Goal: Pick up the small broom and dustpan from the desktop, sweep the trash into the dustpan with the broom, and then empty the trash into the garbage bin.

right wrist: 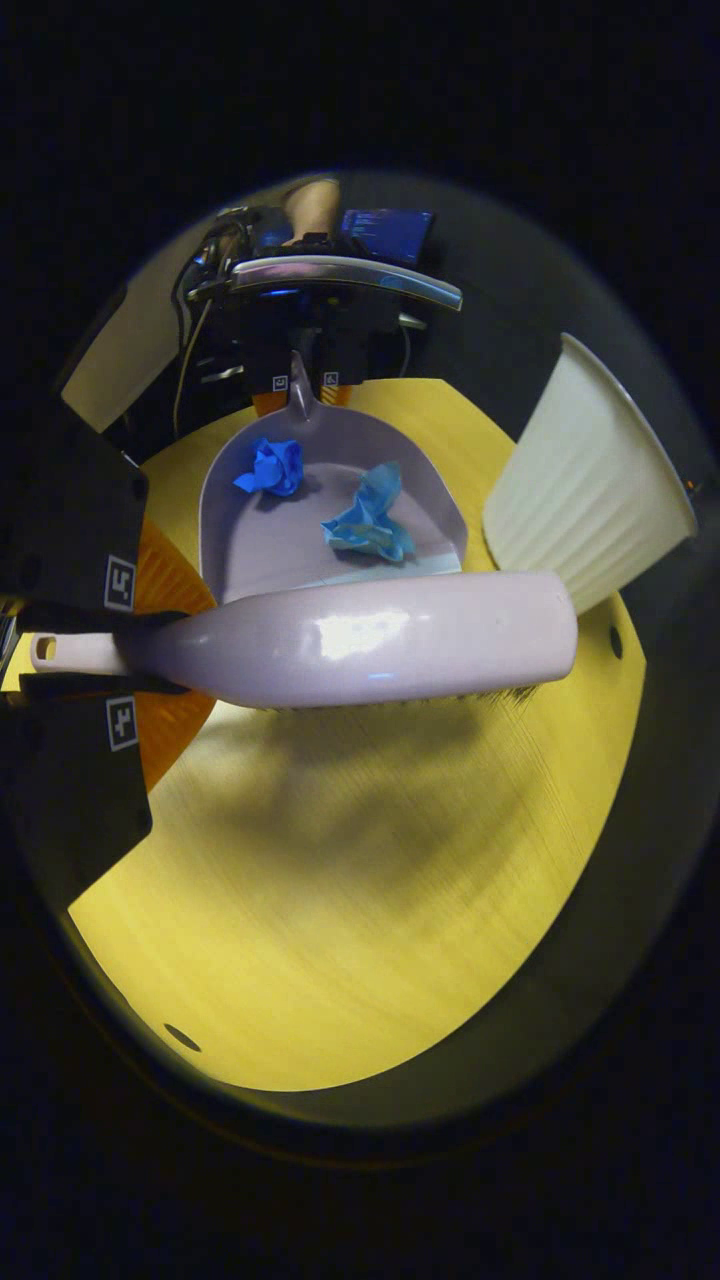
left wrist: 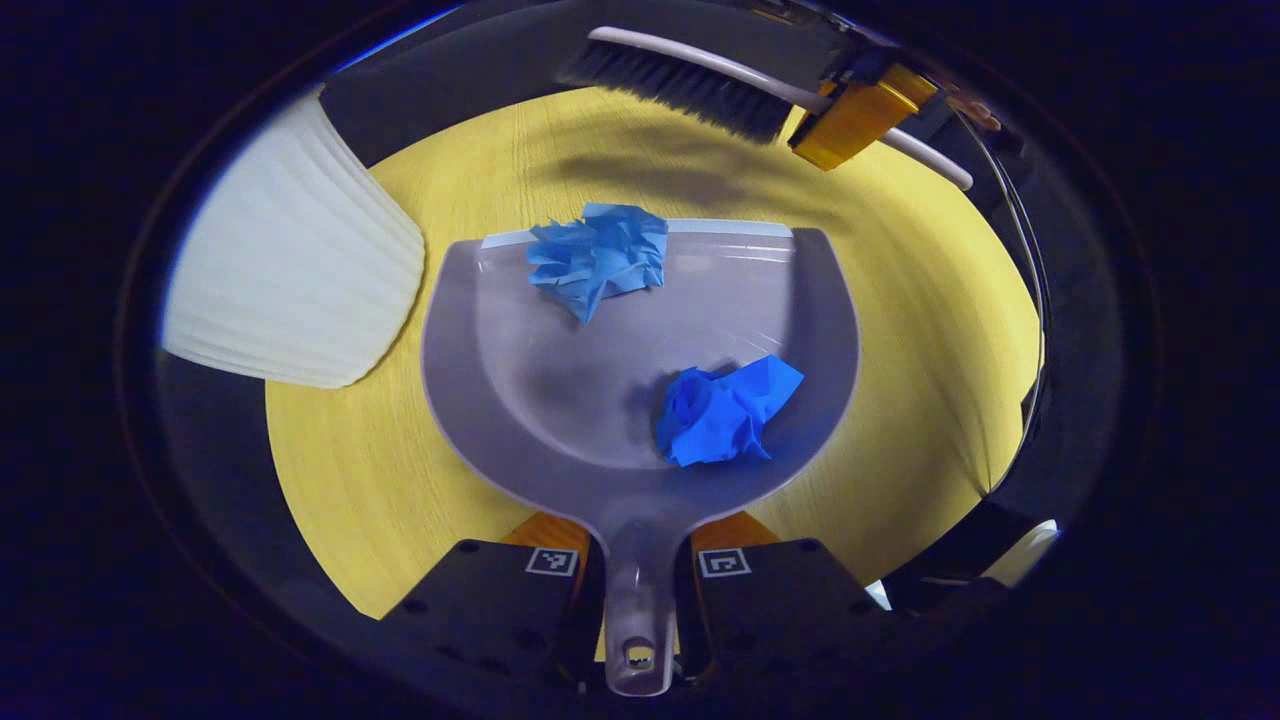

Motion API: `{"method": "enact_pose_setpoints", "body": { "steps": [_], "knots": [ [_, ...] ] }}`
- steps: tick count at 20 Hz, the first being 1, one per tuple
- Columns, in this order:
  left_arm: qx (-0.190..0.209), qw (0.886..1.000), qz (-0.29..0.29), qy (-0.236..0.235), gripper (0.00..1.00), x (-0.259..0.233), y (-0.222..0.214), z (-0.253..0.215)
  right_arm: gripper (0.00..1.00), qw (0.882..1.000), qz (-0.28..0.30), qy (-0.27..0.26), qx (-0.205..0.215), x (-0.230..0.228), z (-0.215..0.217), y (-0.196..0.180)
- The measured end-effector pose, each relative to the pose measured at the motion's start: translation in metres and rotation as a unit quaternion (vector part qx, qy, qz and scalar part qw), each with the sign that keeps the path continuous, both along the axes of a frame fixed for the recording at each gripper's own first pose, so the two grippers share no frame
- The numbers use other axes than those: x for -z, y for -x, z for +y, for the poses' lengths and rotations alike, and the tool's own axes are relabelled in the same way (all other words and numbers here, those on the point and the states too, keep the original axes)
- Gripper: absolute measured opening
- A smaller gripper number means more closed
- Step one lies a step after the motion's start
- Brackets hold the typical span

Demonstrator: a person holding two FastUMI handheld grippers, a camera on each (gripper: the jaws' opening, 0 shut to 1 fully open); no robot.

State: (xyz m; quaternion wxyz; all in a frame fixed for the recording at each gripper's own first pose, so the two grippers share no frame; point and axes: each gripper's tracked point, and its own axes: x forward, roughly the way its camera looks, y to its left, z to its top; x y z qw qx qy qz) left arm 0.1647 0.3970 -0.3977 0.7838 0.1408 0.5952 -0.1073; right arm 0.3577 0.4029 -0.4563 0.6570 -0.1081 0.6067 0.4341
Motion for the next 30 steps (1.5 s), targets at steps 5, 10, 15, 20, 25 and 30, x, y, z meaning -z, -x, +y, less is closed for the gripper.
{"method": "enact_pose_setpoints", "body": {
  "steps": [5,10,15,20,25,30],
  "knots": [
    [-0.004,0.998,-0.058,0.018,0.27,-0.004,-0.006,-0.001,0.16,0.994,-0.041,-0.053,0.081,0.009,-0.029,0.034],
    [-0.006,0.989,-0.147,0.017,0.27,0.001,-0.008,0.004,0.16,0.967,-0.109,-0.145,0.180,0.014,-0.050,0.076],
    [0.003,0.976,-0.211,-0.054,0.27,-0.005,-0.029,0.021,0.16,0.915,-0.159,-0.237,0.284,0.046,-0.072,0.102],
    [0.030,0.956,-0.257,-0.142,0.27,-0.087,-0.080,0.062,0.16,0.901,-0.166,-0.250,0.313,0.103,-0.101,0.139],
    [0.079,0.921,-0.230,-0.304,0.27,-0.139,-0.126,0.145,0.16,0.903,-0.160,-0.240,0.319,0.118,-0.105,0.160],
    [0.119,0.870,-0.158,-0.452,0.27,-0.156,-0.158,0.215,0.16,0.904,-0.147,-0.234,0.327,0.137,-0.107,0.164]
  ]
}}
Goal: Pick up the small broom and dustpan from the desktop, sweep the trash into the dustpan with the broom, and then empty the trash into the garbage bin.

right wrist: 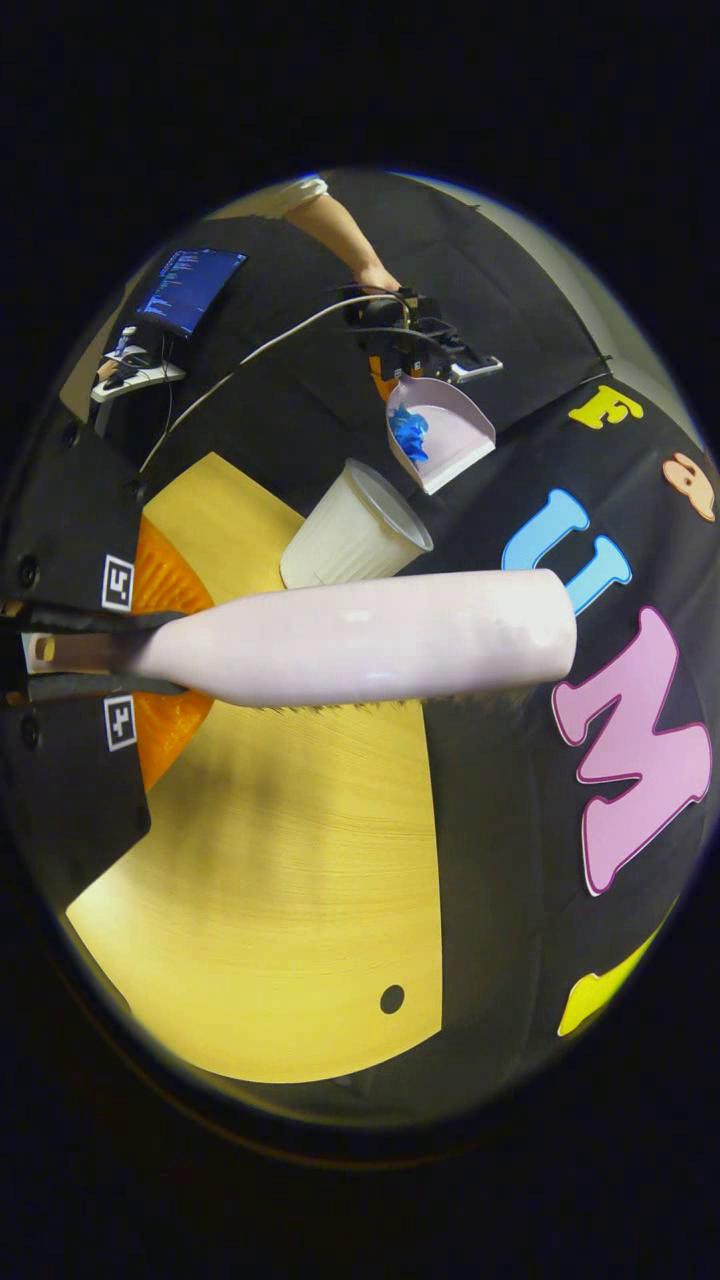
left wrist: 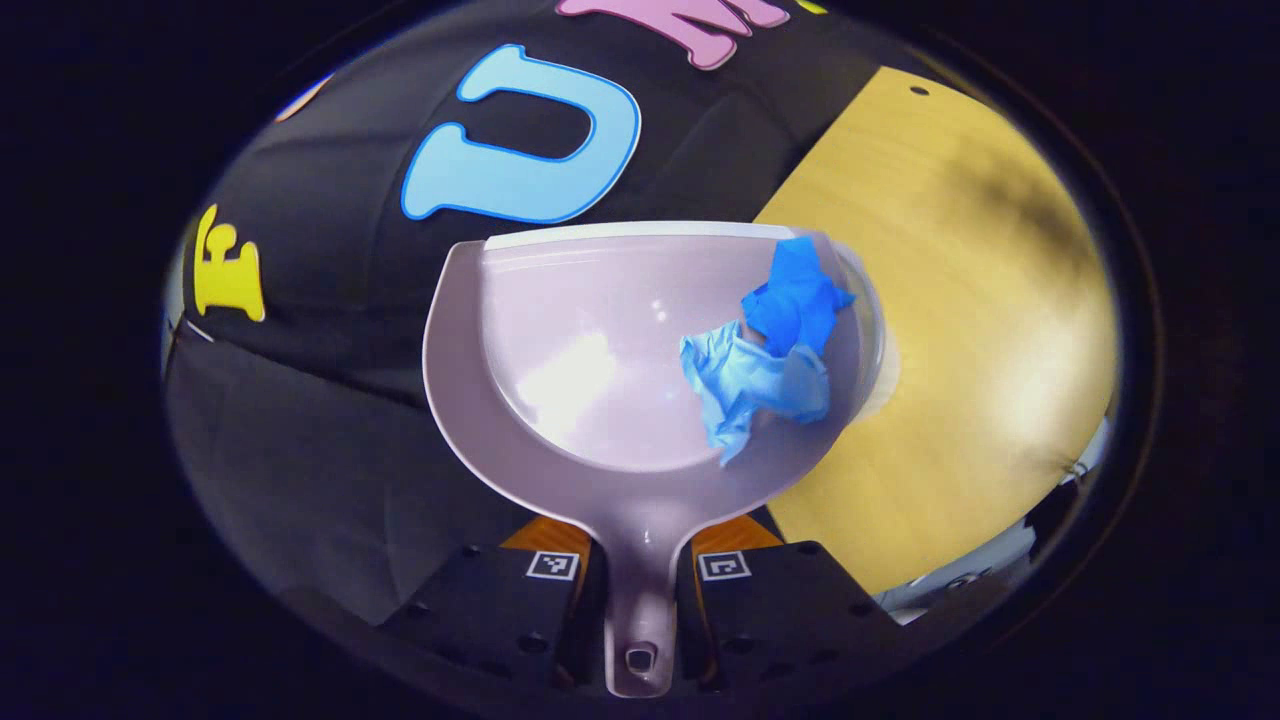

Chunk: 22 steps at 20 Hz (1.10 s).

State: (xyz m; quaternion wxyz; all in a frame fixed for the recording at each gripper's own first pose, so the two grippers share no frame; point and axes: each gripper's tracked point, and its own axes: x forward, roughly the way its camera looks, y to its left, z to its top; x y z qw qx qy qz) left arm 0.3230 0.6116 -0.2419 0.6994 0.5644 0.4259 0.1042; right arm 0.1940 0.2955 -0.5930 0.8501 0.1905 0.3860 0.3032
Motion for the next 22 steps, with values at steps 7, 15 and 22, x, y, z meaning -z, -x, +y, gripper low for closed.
{"method": "enact_pose_setpoints", "body": {
  "steps": [7,15,22],
  "knots": [
    [0.050,0.973,0.067,-0.214,0.27,-0.011,0.000,0.035,0.16,1.000,0.019,0.012,-0.002,0.010,-0.003,0.004],
    [0.070,0.974,0.028,-0.215,0.27,-0.007,0.002,0.058,0.16,0.999,0.026,0.026,-0.014,0.012,0.002,0.007],
    [-0.003,0.997,-0.067,0.038,0.27,0.040,0.031,0.014,0.16,1.000,0.012,0.023,0.004,-0.016,0.008,-0.004]
  ]
}}
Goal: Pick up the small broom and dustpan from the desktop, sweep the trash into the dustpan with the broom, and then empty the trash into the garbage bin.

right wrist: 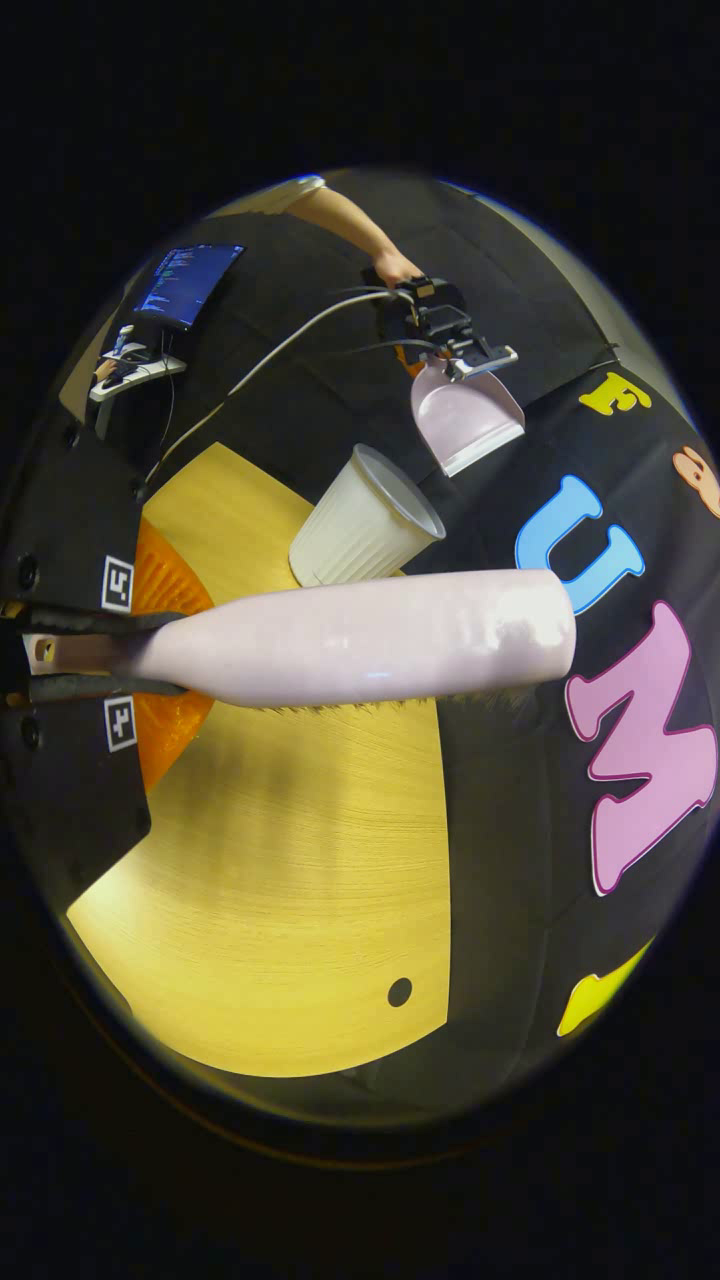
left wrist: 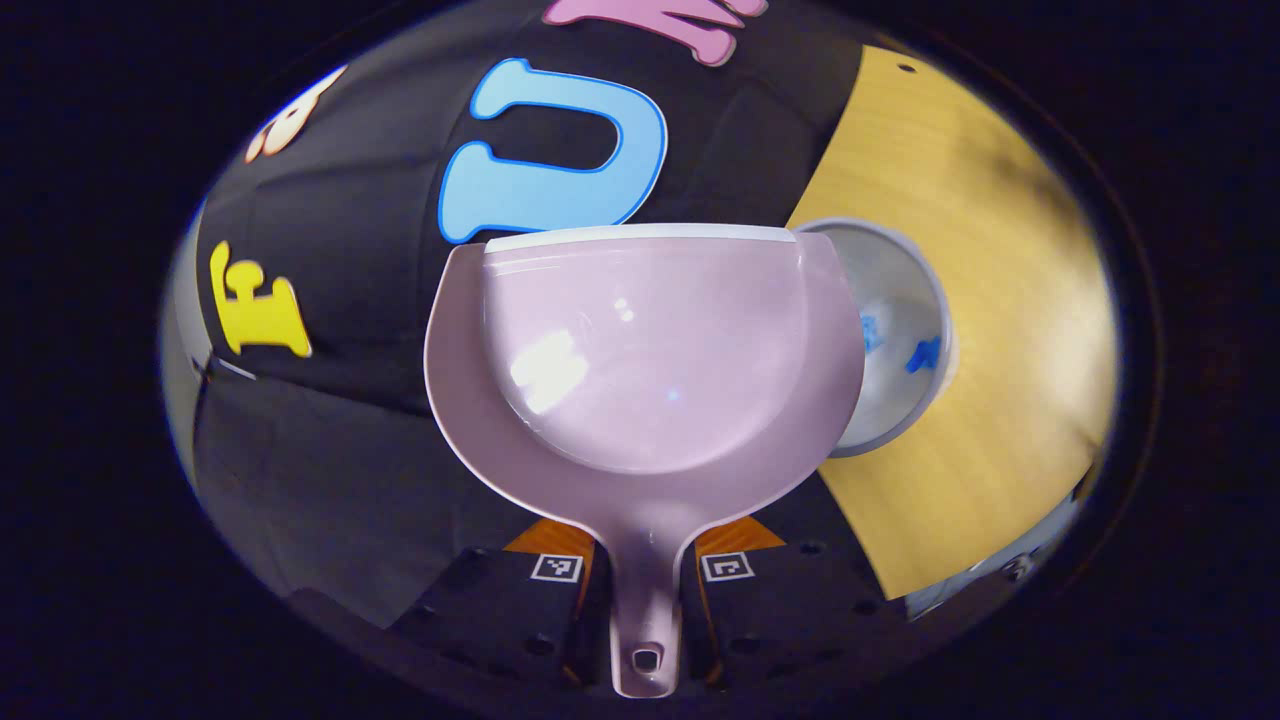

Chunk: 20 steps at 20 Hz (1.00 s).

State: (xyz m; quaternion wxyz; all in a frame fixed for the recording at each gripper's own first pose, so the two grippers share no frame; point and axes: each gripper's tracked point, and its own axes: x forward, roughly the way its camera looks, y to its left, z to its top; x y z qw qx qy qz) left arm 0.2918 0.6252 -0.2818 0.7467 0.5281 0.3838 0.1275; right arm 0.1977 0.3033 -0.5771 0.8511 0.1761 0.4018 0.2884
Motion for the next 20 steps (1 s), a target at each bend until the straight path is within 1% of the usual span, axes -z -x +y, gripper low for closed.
{"method": "enact_pose_setpoints", "body": {
  "steps": [2,4,5,6,7,10,12,13,14,15,16,17,18,19,20],
  "knots": [
    [-0.015,0.995,-0.021,0.093,0.27,0.026,0.004,-0.032,0.16,1.000,-0.014,0.010,-0.001,-0.014,0.000,-0.002],
    [-0.020,0.985,-0.026,0.167,0.27,0.056,0.004,-0.069,0.16,0.999,-0.026,0.040,0.003,-0.020,-0.003,-0.006],
    [-0.018,0.981,-0.021,0.194,0.27,0.072,0.006,-0.089,0.16,0.998,-0.032,0.057,0.006,-0.022,-0.004,-0.008],
    [-0.018,0.976,-0.020,0.217,0.27,0.076,0.023,-0.111,0.16,0.997,-0.039,0.071,0.010,-0.025,-0.005,-0.011],
    [-0.017,0.970,-0.016,0.241,0.27,0.088,0.025,-0.129,0.16,0.996,-0.044,0.080,0.014,-0.028,-0.005,-0.014],
    [-0.038,0.955,0.010,0.292,0.27,0.133,0.028,-0.174,0.16,0.994,-0.028,0.102,0.036,-0.019,-0.009,-0.017],
    [-0.063,0.941,0.036,0.330,0.27,0.173,0.035,-0.199,0.16,0.990,0.006,0.128,0.053,-0.001,-0.014,-0.014],
    [-0.083,0.932,0.058,0.348,0.27,0.196,0.041,-0.213,0.16,0.988,0.032,0.137,0.061,0.012,-0.014,-0.010],
    [-0.101,0.921,0.078,0.367,0.27,0.220,0.050,-0.227,0.16,0.986,0.068,0.139,0.064,0.026,-0.012,-0.002],
    [-0.118,0.911,0.099,0.381,0.27,0.243,0.058,-0.237,0.16,0.983,0.112,0.127,0.064,0.038,-0.003,0.007],
    [-0.133,0.905,0.117,0.387,0.28,0.268,0.068,-0.243,0.16,0.978,0.155,0.122,0.064,0.052,0.004,0.017],
    [-0.147,0.899,0.131,0.391,0.28,0.291,0.077,-0.245,0.16,0.972,0.180,0.135,0.069,0.066,0.006,0.026],
    [-0.161,0.892,0.148,0.395,0.28,0.314,0.088,-0.249,0.16,0.967,0.191,0.156,0.068,0.080,0.006,0.028],
    [-0.177,0.882,0.169,0.403,0.27,0.338,0.100,-0.253,0.16,0.961,0.206,0.174,0.066,0.096,0.008,0.036],
    [-0.196,0.871,0.187,0.409,0.27,0.359,0.110,-0.256,0.16,0.955,0.230,0.178,0.063,0.107,0.015,0.043]
  ]
}}
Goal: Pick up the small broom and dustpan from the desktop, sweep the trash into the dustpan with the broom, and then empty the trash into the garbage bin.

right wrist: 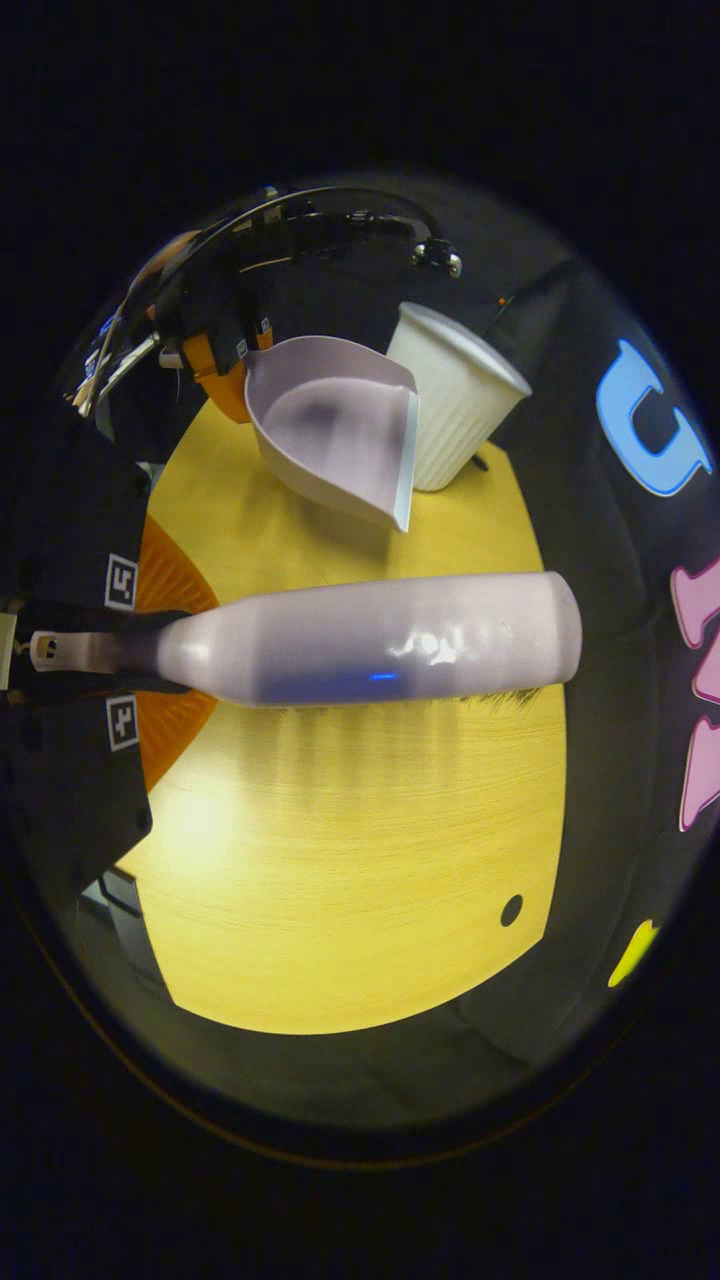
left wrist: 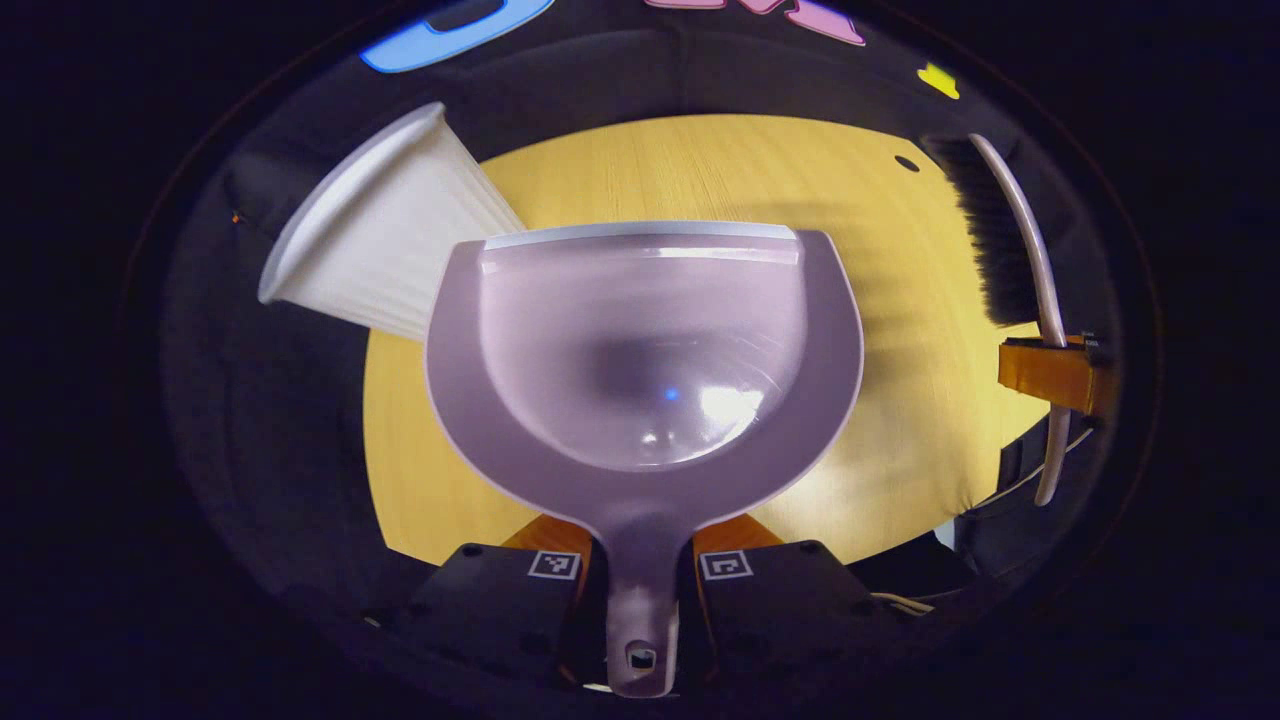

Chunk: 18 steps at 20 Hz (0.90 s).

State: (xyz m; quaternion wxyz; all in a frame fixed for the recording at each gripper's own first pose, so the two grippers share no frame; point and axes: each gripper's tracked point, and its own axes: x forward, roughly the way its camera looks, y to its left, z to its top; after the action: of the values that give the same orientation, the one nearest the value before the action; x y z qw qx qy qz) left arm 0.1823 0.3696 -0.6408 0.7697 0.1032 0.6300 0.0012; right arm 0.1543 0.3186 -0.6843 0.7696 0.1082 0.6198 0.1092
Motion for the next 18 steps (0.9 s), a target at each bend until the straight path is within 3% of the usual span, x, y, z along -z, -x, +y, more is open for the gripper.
{"method": "enact_pose_setpoints", "body": {
  "steps": [3,5,12,18],
  "knots": [
    [-0.030,0.999,0.033,-0.006,0.27,0.045,0.006,0.010,0.16,0.998,0.058,0.024,-0.002,0.046,0.012,0.042],
    [-0.048,0.998,0.028,-0.009,0.27,0.038,-0.011,0.011,0.17,0.997,0.074,0.036,0.001,0.065,0.018,0.054],
    [-0.056,0.997,0.050,0.018,0.27,0.039,-0.009,0.010,0.17,0.991,0.102,0.081,0.006,0.090,0.012,0.058],
    [-0.055,0.997,0.053,0.028,0.27,0.050,-0.005,0.015,0.16,0.989,0.119,0.084,0.016,0.099,0.021,0.065]
  ]
}}
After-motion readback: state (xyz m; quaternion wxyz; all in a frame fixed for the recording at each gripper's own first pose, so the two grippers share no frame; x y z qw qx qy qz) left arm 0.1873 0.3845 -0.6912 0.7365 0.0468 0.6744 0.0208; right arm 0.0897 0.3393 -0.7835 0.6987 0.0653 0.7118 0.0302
